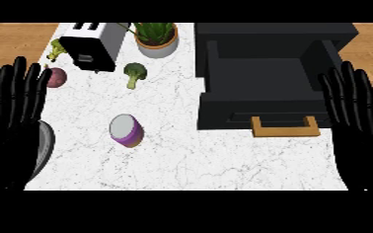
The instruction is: Pick up the can, place it into the drawer and close the drawer
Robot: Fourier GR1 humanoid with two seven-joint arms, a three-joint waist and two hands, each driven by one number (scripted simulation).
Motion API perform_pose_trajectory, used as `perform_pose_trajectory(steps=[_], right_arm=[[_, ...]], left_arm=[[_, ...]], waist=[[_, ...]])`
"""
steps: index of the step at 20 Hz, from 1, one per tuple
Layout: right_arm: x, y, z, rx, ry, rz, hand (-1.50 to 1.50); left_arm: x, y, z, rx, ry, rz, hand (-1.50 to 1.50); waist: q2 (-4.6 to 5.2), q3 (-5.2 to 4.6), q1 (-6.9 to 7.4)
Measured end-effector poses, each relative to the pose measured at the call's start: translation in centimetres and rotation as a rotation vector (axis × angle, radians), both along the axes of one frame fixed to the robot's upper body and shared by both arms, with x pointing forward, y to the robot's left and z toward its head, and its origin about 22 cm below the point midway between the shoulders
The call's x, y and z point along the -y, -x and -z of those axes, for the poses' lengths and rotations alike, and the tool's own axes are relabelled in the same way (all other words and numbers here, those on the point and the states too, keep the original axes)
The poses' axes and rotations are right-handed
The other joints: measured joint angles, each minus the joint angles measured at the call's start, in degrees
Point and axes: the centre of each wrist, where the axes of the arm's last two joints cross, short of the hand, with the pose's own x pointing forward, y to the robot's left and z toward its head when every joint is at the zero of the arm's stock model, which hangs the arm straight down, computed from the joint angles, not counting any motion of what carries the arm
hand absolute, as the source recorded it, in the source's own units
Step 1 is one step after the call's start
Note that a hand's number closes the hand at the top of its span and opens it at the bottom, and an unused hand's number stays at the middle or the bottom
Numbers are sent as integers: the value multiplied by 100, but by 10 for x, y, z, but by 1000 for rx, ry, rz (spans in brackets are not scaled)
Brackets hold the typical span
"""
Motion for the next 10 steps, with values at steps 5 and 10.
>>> perform_pose_trajectory(steps=[5,10], right_arm=[[7,3,-7,15,1,25,-150],[22,1,11,-159,-28,143,-150]], left_arm=[[17,17,2,-6,38,-94,-150],[17,33,32,-240,149,-310,-150]], waist=[[108,64,76],[159,79,135]])
